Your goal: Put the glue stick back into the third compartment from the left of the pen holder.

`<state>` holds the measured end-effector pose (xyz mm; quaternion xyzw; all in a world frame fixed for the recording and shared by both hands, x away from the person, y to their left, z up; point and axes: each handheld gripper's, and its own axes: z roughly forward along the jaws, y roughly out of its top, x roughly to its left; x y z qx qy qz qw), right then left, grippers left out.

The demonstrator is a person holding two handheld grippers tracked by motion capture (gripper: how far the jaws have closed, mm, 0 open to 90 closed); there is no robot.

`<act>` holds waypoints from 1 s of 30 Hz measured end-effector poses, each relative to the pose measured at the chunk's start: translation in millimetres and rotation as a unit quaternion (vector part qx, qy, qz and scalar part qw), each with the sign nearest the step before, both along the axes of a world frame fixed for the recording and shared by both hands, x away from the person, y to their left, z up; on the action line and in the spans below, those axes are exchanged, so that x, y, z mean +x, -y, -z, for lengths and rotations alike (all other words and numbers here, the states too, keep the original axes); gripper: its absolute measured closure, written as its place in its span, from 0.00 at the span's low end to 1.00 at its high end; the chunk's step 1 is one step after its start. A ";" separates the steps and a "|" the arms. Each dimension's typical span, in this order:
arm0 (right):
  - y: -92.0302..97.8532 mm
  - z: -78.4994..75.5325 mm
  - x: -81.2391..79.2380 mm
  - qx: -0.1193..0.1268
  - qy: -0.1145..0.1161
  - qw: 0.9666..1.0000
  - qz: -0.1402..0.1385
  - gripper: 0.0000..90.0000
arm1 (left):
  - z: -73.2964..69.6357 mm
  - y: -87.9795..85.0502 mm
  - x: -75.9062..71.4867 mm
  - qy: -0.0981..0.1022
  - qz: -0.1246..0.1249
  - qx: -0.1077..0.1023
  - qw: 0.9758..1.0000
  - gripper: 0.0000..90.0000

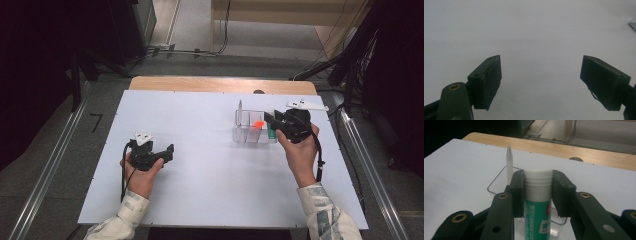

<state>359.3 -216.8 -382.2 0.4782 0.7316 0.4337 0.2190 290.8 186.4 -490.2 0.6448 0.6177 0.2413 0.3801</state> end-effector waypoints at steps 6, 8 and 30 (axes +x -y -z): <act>1.0 -0.3 5.1 0.002 -0.001 1.000 0.005 0.71 | 0.0 0.0 0.0 0.000 0.001 0.000 1.000 0.20; 1.3 -1.0 7.4 0.003 0.000 1.000 0.006 0.71 | 0.0 0.0 0.0 0.000 0.001 0.000 1.000 0.20; -0.7 -5.1 34.2 0.014 0.003 1.000 0.025 0.71 | 0.3 -0.7 0.3 -0.002 0.002 0.000 1.000 0.20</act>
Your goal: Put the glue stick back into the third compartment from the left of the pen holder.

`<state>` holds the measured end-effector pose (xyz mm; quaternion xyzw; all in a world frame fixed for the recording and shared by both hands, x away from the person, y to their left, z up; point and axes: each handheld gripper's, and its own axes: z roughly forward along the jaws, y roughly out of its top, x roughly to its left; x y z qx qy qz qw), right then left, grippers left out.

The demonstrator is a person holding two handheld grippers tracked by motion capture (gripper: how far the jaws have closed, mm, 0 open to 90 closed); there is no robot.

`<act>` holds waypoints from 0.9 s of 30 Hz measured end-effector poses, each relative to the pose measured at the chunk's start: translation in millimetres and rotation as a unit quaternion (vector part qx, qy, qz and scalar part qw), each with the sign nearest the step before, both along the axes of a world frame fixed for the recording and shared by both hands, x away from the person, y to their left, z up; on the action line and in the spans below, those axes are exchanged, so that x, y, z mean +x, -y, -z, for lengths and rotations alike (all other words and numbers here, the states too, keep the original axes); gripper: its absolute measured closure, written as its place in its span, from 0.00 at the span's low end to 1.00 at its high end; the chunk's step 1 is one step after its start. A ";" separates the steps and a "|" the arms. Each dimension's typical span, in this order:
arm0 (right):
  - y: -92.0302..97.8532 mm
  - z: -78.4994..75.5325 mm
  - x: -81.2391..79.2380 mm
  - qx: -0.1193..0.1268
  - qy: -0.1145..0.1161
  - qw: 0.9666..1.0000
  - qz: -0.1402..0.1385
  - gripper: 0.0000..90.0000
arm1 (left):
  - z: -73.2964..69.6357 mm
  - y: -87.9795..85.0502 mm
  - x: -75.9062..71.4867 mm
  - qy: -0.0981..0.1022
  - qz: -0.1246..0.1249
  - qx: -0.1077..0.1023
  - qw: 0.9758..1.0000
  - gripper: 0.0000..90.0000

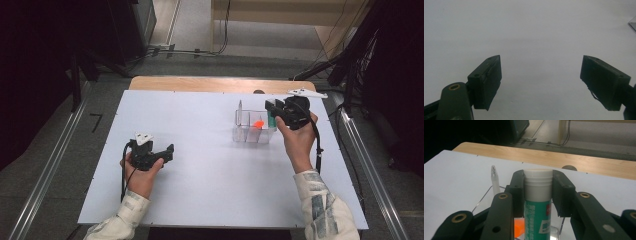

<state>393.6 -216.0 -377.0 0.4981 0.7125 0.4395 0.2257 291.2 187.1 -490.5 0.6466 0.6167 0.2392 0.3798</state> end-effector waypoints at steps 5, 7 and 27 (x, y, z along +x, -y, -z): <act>1.3 5.2 9.4 0.007 -0.004 1.000 0.008 0.70 | 0.2 -0.3 0.1 0.000 -0.001 -0.001 1.000 0.20; 1.4 6.5 11.3 0.007 -0.004 1.000 0.008 0.70 | 0.3 -0.2 0.2 0.000 -0.001 -0.001 1.000 0.20; -2.9 25.0 25.0 0.008 0.001 1.000 0.018 0.70 | 0.6 -0.7 0.3 -0.001 -0.001 -0.001 1.000 0.20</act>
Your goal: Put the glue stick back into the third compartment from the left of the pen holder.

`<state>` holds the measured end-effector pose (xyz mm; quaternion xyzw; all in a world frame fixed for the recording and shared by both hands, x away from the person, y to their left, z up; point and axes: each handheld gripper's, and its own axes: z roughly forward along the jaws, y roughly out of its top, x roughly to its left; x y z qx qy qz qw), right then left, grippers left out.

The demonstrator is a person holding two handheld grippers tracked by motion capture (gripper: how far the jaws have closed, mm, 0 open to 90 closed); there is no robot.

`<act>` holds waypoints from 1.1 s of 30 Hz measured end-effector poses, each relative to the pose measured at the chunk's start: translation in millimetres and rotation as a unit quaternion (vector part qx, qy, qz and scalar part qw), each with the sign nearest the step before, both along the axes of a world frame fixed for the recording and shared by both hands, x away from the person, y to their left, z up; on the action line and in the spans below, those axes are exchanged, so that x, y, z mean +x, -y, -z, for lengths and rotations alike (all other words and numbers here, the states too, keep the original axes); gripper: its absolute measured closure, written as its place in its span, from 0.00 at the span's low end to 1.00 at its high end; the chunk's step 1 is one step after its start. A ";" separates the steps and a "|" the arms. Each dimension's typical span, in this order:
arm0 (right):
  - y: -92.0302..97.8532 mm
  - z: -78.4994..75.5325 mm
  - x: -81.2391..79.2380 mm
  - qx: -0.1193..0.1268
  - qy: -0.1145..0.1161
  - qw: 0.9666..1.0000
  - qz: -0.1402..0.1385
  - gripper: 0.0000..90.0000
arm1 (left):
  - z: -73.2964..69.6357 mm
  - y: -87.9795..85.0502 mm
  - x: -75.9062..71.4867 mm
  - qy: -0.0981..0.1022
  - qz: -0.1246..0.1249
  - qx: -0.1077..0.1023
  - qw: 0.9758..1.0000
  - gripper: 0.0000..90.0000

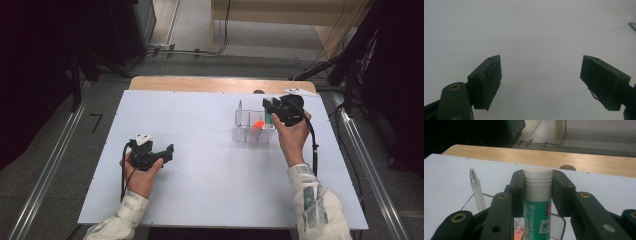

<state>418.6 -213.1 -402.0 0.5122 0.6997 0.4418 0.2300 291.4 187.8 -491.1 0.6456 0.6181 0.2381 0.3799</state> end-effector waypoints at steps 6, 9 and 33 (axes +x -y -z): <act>1.0 7.9 -1.1 0.001 -0.005 1.000 0.000 0.70 | 0.0 -0.7 -0.2 -0.001 0.001 0.001 1.000 0.20; 2.9 11.4 -3.0 0.001 -0.006 1.000 0.001 0.70 | 0.1 -0.3 -0.1 -0.001 0.001 0.001 1.000 0.20; 8.1 28.6 -25.9 -0.010 -0.019 1.000 -0.008 0.68 | 0.2 0.8 -0.2 -0.002 0.003 0.003 1.000 0.20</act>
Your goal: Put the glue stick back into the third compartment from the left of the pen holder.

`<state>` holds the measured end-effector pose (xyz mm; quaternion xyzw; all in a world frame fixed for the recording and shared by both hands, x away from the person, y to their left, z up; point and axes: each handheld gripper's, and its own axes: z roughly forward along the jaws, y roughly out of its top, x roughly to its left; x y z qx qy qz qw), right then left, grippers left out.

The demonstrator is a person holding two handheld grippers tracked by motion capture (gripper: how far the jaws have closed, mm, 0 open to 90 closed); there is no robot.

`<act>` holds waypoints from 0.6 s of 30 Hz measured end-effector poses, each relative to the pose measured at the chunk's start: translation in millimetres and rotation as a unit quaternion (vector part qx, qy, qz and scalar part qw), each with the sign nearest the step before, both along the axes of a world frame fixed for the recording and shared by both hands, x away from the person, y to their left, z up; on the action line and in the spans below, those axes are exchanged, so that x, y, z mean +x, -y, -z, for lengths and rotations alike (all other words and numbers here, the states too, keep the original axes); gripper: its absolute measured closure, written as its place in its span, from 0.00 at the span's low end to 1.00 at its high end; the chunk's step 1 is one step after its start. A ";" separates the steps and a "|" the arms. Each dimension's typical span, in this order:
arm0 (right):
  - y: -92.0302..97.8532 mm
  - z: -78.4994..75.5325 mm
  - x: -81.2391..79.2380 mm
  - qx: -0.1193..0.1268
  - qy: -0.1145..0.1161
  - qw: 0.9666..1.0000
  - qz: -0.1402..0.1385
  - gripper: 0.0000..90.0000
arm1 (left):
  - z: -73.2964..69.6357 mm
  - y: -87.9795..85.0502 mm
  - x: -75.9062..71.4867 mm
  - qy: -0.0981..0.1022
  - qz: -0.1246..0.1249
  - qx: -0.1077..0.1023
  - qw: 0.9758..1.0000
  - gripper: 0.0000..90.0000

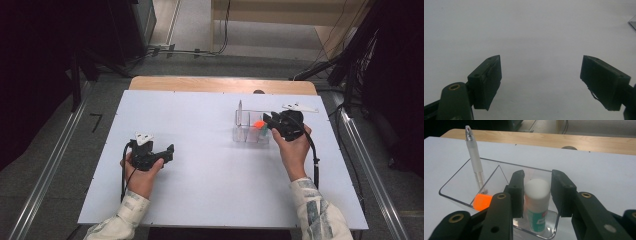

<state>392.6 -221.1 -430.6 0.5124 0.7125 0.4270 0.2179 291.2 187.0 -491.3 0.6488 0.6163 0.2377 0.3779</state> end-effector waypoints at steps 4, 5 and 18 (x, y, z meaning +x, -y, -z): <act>0.4 -1.6 -1.7 -0.003 0.004 1.000 -0.002 0.67 | 0.0 0.2 -0.1 0.000 0.001 0.000 1.000 0.20; 0.4 -2.1 -2.2 -0.004 0.004 1.000 -0.001 0.67 | 0.0 0.3 -0.1 0.000 0.001 0.000 1.000 0.20; 4.3 -2.4 -4.2 -0.001 0.001 1.000 0.003 0.58 | -0.1 0.0 0.0 0.000 0.000 0.000 1.000 0.20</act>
